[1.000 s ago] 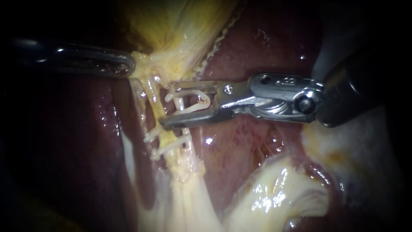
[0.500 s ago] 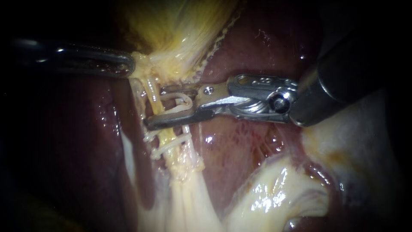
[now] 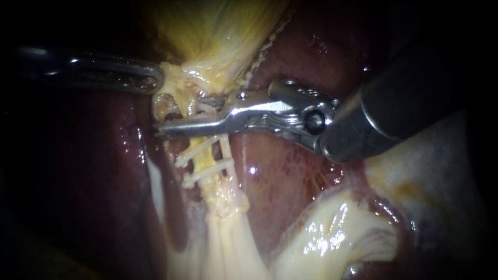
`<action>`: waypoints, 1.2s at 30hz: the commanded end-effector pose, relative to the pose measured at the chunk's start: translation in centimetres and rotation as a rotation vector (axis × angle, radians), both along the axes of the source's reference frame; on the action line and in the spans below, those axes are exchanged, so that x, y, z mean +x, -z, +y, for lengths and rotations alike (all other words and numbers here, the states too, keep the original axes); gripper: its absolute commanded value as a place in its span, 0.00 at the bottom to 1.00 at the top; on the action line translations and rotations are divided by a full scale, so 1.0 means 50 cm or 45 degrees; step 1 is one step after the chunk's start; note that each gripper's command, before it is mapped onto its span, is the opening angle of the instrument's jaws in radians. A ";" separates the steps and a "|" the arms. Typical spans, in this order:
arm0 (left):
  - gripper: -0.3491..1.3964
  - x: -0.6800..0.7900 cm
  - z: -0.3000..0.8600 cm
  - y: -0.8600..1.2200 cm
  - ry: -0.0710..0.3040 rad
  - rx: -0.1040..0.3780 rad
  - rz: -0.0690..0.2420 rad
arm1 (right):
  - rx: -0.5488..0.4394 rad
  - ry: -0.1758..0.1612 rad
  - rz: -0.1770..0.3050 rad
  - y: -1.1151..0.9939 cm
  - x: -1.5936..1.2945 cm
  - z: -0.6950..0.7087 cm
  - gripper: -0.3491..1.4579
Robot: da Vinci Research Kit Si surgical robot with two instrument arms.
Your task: Clipping third clip left tube
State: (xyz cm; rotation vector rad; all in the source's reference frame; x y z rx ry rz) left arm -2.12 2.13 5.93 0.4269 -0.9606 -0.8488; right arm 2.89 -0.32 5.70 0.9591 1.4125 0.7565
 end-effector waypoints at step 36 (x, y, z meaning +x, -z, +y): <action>0.00 -0.0001 0.0001 0.0000 0.000 0.000 0.000 | 0.184 0.080 -0.009 0.0034 -0.0021 0.0000 0.00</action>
